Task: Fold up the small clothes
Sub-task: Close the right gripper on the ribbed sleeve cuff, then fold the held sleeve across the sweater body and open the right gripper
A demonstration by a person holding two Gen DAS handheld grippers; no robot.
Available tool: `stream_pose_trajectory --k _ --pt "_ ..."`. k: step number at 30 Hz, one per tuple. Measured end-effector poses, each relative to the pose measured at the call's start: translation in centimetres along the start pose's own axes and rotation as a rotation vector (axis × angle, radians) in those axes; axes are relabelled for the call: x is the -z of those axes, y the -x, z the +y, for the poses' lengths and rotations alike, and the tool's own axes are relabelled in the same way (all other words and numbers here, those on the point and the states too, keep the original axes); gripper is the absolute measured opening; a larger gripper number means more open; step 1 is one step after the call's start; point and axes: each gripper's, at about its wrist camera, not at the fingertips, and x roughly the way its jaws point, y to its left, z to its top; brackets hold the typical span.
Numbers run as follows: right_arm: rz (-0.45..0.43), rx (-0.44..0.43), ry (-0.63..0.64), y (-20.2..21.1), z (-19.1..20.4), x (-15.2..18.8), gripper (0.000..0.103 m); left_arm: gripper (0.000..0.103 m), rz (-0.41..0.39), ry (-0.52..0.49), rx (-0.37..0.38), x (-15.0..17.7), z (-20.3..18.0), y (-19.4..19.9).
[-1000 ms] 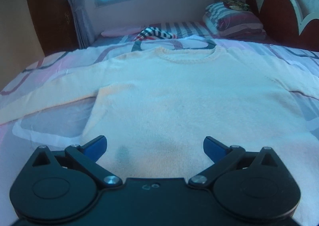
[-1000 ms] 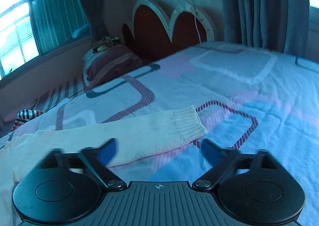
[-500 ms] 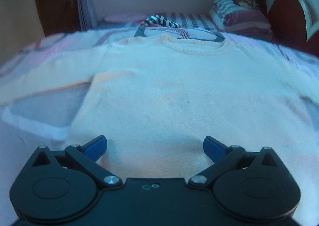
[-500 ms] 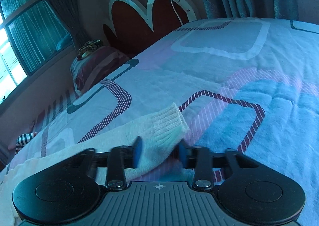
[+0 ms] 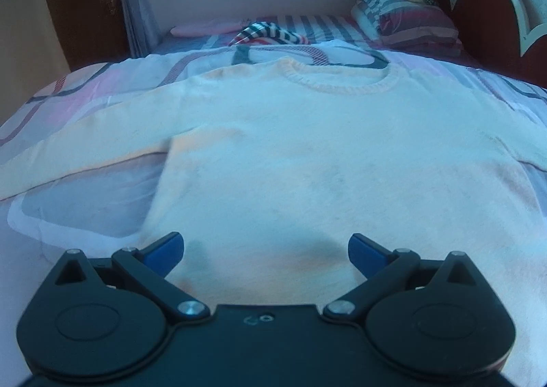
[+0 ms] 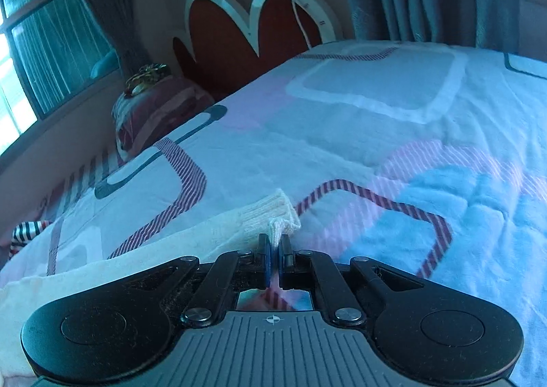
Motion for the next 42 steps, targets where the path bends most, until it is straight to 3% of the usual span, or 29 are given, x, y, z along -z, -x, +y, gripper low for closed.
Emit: stream_pose_trajectory --k 7,17,28,40,41,42 --pt "-0.005 -0.123 0.072 0.8 5.9 0.5 0.003 0.102 -0.013 -0.032 -0.06 -0.1 1.1 -0.2" --pt "0.062 -0.364 0.237 2.8 20.4 6.4 0.003 0.102 -0.051 0.009 0.021 -1.5 2.7 -0.7" --pt "0.129 -0.469 0.383 3.5 31.4 14.2 0.003 0.1 -0.058 0.071 0.032 -2.7 6.9 -1.7" --pt "0.202 -0.558 0.493 4.8 38.3 20.6 0.004 0.1 -0.055 0.089 0.045 -2.4 9.6 -1.9" --pt "0.252 -0.58 0.513 4.2 38.7 21.2 0.008 0.1 -0.057 0.089 0.047 -2.4 9.6 -1.9" --pt "0.265 -0.602 0.524 4.1 38.9 21.8 0.031 0.1 -0.06 0.091 0.052 -2.4 9.5 -2.0"
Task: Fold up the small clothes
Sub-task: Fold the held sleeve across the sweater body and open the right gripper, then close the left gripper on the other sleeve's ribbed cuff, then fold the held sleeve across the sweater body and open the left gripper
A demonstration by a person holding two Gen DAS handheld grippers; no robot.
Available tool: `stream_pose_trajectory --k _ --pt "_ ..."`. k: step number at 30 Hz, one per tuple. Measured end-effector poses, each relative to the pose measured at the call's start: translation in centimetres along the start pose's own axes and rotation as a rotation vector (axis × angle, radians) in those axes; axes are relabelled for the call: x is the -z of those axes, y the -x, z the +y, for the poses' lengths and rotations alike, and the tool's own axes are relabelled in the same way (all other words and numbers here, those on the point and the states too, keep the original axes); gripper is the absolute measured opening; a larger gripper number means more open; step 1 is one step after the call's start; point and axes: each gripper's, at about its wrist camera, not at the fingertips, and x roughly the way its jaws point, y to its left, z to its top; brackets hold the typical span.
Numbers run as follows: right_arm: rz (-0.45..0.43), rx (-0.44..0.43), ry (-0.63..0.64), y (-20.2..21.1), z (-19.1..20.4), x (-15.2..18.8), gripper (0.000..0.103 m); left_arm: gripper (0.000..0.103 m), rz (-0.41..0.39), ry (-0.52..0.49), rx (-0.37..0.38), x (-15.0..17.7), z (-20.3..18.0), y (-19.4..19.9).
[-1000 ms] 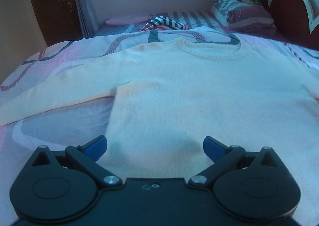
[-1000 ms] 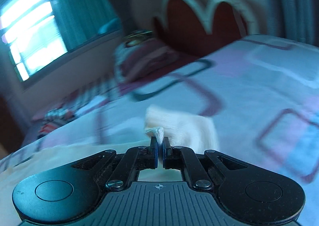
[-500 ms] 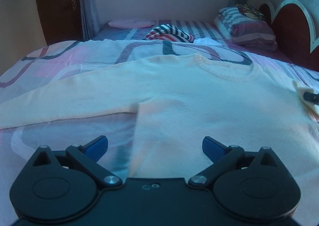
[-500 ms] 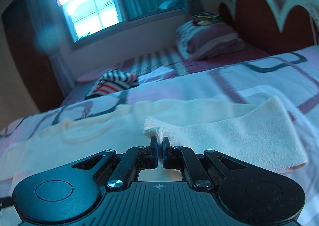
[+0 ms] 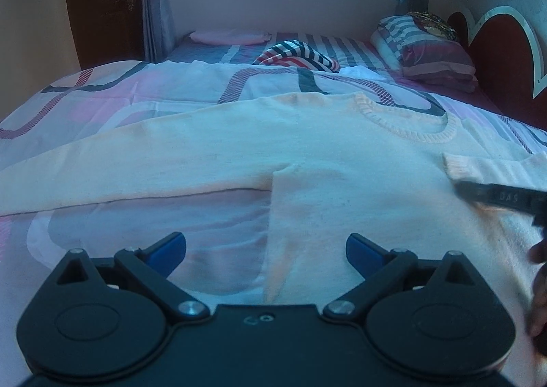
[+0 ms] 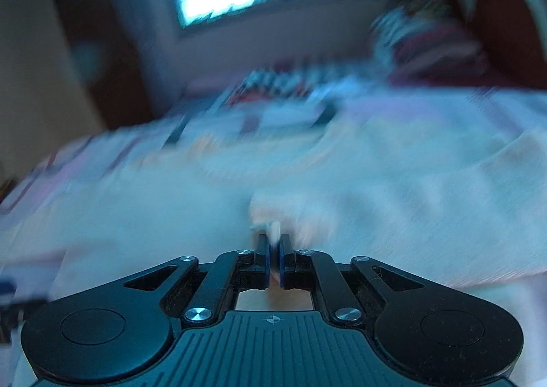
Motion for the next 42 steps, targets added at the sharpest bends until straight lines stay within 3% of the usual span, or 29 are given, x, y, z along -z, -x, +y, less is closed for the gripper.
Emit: stream_pose_trajectory --k 1,3,5,7,8,11,13,19,21,23,27,33,42 --pt "-0.013 -0.032 0.02 0.3 0.3 0.2 0.058 0.099 -0.002 0.003 0.004 0.0 -0.1 0.0" --pt "-0.044 -0.045 0.037 1.2 0.9 0.3 0.069 0.098 -0.008 0.005 0.023 -0.2 -0.6 0.0" --pt "-0.106 -0.019 0.057 2.7 0.8 0.6 0.069 0.091 -0.014 0.012 0.058 -0.6 -1.5 -0.1" --pt "-0.158 -0.005 0.011 4.1 -0.4 0.9 0.052 0.08 -0.016 0.021 0.122 -1.1 -2.9 -0.3" --pt "-0.169 0.015 -0.013 4.8 -1.3 0.9 0.049 0.072 -0.018 0.024 0.158 -1.4 -3.8 -0.6" --pt "-0.195 0.119 -0.104 6.6 -4.6 0.7 0.047 0.056 0.027 0.057 0.294 -2.3 -6.8 -2.2" --pt "-0.21 0.162 -0.17 8.3 -7.2 0.7 0.047 0.054 0.054 0.083 0.372 -2.7 -8.6 -3.4" --pt "-0.245 0.339 -0.278 13.0 -13.5 0.9 0.047 0.05 0.125 0.101 0.462 -3.3 -13.2 -6.9" --pt "-0.246 0.374 -0.325 14.3 -15.6 1.3 0.047 0.039 0.118 0.081 0.47 -3.5 -14.5 -7.7" --pt "-0.245 0.399 -0.363 15.3 -17.1 1.7 0.047 0.002 0.12 0.056 0.47 -3.9 -15.2 -8.5" --pt "-0.236 0.418 -0.412 16.2 -18.6 2.1 0.047 0.003 0.048 0.019 0.44 -5.3 -15.1 -8.0" --pt "-0.231 0.401 -0.423 15.5 -18.1 2.2 0.047 0.003 -0.024 0.04 0.373 -7.8 -10.7 -7.0" --pt "-0.199 0.319 -0.357 12.5 -15.0 1.0 0.047 0.003 -0.028 0.071 0.28 -7.3 -5.1 -7.3"
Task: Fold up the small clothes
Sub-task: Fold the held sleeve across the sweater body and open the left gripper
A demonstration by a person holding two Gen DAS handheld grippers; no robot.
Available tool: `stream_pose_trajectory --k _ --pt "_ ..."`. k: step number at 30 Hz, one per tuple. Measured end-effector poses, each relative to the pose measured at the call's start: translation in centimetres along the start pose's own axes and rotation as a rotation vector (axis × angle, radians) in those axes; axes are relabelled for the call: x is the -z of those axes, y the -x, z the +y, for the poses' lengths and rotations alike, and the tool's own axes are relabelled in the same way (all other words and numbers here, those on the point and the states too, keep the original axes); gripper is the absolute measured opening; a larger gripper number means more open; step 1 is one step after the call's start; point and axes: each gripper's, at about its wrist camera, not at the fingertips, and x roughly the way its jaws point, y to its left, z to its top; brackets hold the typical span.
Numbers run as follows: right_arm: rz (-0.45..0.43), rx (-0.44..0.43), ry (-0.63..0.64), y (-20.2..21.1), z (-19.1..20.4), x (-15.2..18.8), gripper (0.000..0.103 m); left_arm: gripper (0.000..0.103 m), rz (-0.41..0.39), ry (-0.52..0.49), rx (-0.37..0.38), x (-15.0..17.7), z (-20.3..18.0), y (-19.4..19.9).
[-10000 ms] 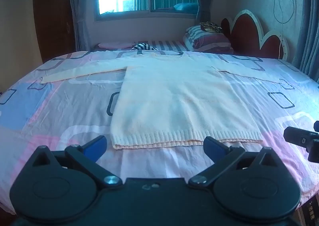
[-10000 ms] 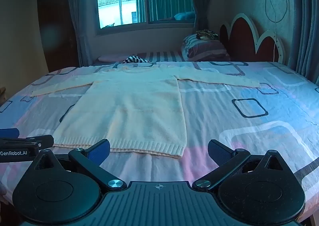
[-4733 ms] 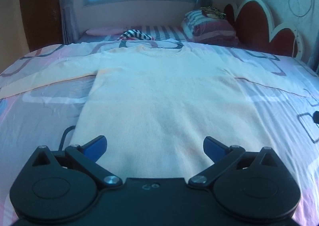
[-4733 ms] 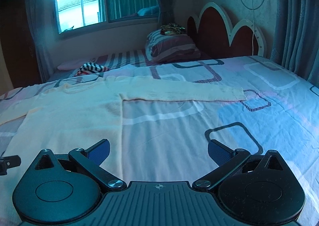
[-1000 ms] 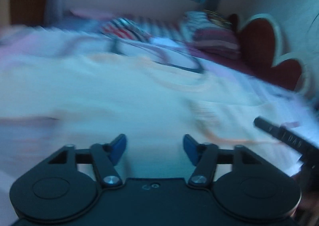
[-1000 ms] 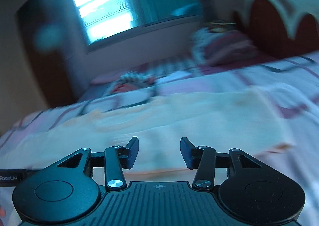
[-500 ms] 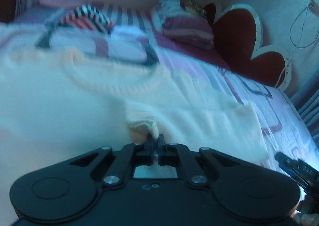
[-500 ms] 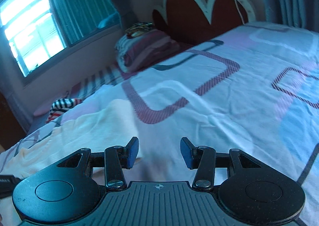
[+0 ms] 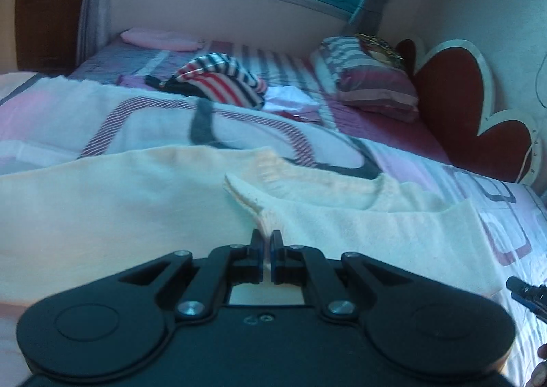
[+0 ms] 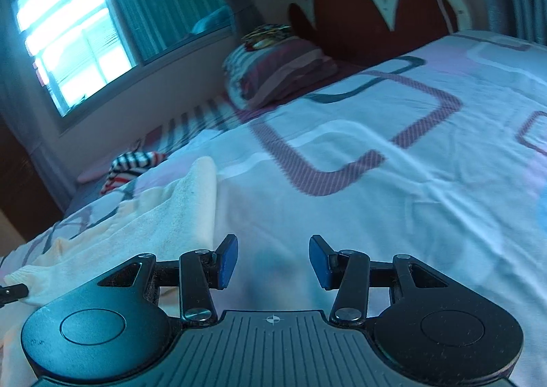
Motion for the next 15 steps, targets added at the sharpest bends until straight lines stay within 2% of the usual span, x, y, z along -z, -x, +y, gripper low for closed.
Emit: stream_pose_trajectory --k 2,4,11,15 --pt "0.002 -0.032 0.032 -0.2 1.0 0.1 0.043 0.003 0.005 0.014 -0.006 0.2 0.8 -0.1" --pt "0.004 -0.047 0.077 -0.3 2.2 0.2 0.026 0.003 0.003 0.023 -0.01 0.3 1.5 -0.2" --pt "-0.003 -0.08 0.178 -0.8 4.8 0.7 0.023 0.003 -0.02 0.048 -0.032 0.6 3.4 0.3" --pt "0.011 -0.103 0.189 -1.5 5.2 1.1 0.023 0.003 0.01 0.029 -0.04 0.8 3.7 -0.4"
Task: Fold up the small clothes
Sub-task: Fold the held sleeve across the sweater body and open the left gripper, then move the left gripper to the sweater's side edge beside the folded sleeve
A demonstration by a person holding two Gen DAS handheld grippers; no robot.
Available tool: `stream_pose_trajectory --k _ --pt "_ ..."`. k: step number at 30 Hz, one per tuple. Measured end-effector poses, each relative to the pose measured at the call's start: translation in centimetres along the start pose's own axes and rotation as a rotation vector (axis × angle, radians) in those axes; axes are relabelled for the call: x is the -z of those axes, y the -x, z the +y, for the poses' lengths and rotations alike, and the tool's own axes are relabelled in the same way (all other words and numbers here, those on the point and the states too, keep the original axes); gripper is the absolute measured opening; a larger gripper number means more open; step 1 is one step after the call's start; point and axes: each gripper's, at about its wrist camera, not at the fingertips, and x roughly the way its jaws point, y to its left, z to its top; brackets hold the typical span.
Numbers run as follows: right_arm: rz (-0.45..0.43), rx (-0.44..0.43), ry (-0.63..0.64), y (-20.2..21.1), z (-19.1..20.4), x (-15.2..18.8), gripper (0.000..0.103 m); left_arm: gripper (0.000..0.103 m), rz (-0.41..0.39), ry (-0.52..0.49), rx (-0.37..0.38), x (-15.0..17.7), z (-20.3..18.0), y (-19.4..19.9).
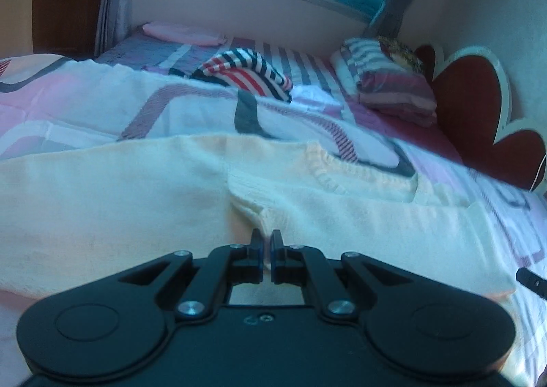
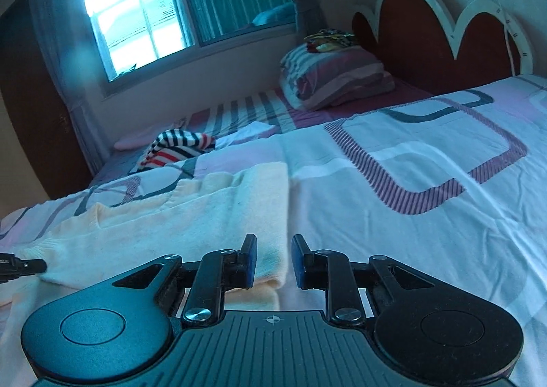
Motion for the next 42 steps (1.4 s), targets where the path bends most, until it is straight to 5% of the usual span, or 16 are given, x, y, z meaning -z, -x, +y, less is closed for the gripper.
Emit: stream_pose_trajectory --k 3,6,7,8,9,11,15,18,22,29,32,35,42 --pt "0.097 0.041 0.021 -2.3 -0.1 1.0 0.017 0.004 0.006 -0.003 -0.006 0.5 0.2 -0.6" --pt "0.092 0.029 -0.001 -2.4 -0.6 0.9 0.017 0.015 0.001 -0.037 -0.026 0.6 0.1 -0.5" --pt "0.085 0.037 0.009 -2.1 -0.4 0.8 0.017 0.03 -0.011 -0.05 -0.054 0.6 0.0 -0.1" --pt "0.057 0.043 0.006 -1.6 -0.4 0.5 0.017 0.058 -0.043 -0.076 -0.108 0.6 -0.4 0.6" --pt "0.019 0.029 0.0 -0.9 -0.5 0.3 0.017 0.067 -0.1 -0.115 -0.163 0.7 -1.1 1.4" --pt "-0.018 -0.007 0.018 -0.5 0.3 -0.4 0.017 0.067 -0.17 -0.188 -0.156 0.9 -2.9 2.3" --pt "0.065 -0.105 0.107 -4.1 4.0 -0.8 0.017 0.069 -0.13 -0.276 -0.066 1.3 -7.2 0.5" --pt "0.117 -0.175 0.228 -6.1 6.6 0.3 0.017 0.069 -0.07 -0.267 -0.088 1.5 -7.3 -1.9" --pt "0.107 -0.088 0.204 -7.2 4.1 -0.1 0.016 0.07 -0.068 -0.199 -0.103 1.1 -3.6 -1.9" --pt "0.055 -0.041 0.161 -9.2 1.7 -4.2 0.016 0.067 -0.095 -0.203 -0.097 -1.0 -4.2 -2.2" --pt "0.136 0.045 0.163 -12.8 0.4 -5.5 0.016 0.071 -0.041 -0.215 -0.117 -1.2 -4.4 -3.9" --pt "0.163 0.006 0.078 -13.4 -1.8 -6.6 0.015 0.071 -0.059 -0.241 -0.109 -0.7 -3.8 -4.1" --pt "0.125 -0.018 0.134 -9.7 -0.5 -5.5 0.016 0.069 -0.105 -0.235 -0.089 -0.1 -5.4 -1.2"
